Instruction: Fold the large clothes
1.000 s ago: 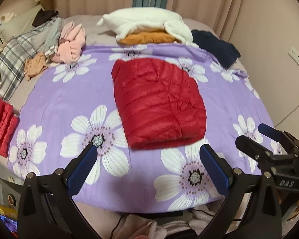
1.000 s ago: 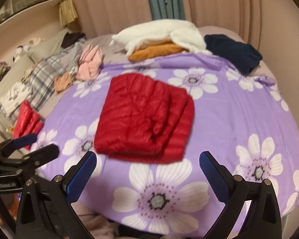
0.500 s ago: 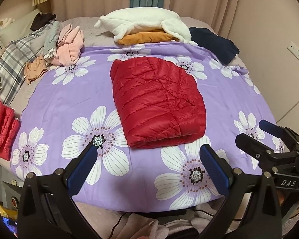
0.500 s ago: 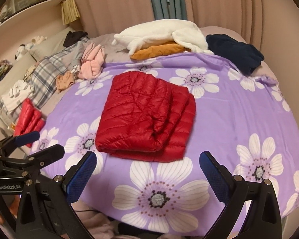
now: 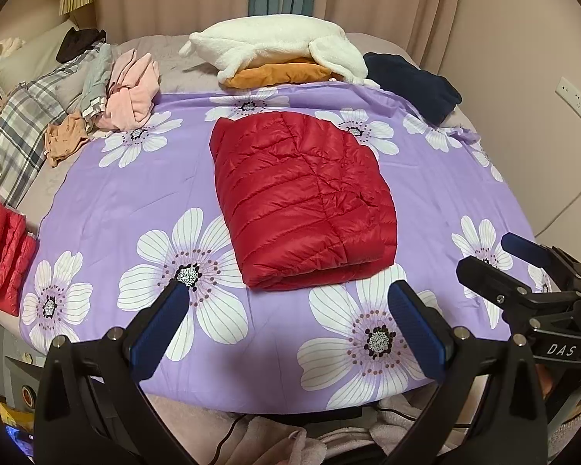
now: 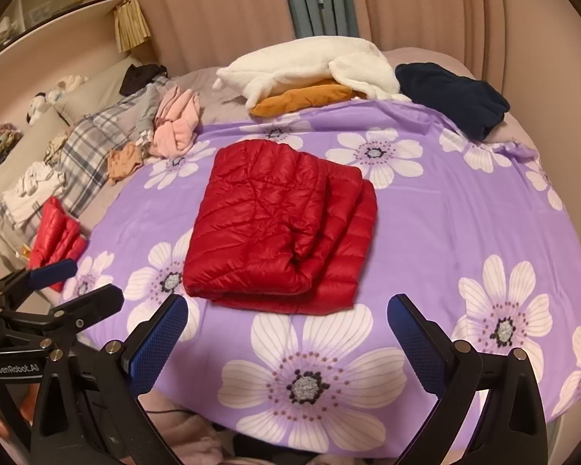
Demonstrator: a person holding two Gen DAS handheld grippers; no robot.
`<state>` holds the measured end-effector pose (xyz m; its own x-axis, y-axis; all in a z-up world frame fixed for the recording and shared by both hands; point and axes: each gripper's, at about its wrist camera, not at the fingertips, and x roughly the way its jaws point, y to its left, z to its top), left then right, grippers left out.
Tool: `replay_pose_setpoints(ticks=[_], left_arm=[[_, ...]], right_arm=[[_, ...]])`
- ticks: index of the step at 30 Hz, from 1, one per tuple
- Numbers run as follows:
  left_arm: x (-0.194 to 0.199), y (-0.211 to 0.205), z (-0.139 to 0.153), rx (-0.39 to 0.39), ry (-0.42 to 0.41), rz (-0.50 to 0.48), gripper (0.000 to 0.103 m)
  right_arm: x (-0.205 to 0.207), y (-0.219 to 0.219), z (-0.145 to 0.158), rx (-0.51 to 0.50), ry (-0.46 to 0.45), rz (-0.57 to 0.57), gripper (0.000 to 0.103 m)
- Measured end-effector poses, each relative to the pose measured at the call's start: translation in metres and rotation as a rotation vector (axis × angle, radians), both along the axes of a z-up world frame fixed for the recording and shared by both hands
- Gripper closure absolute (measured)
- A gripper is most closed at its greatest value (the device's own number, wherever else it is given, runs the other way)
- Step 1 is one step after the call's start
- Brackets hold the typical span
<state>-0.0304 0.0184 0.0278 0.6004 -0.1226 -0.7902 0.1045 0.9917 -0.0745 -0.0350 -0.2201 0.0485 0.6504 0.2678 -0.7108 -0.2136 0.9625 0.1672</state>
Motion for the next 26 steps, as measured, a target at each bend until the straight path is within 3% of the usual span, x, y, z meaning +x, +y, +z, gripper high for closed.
replay_pose_setpoints(ticks=[26], left_arm=[[0.0,-0.011,0.003,0.04,-0.025,0.034,0.0]], right_arm=[[0.001,-0.002,0.001,0.003,-0.002,0.002,0.001]])
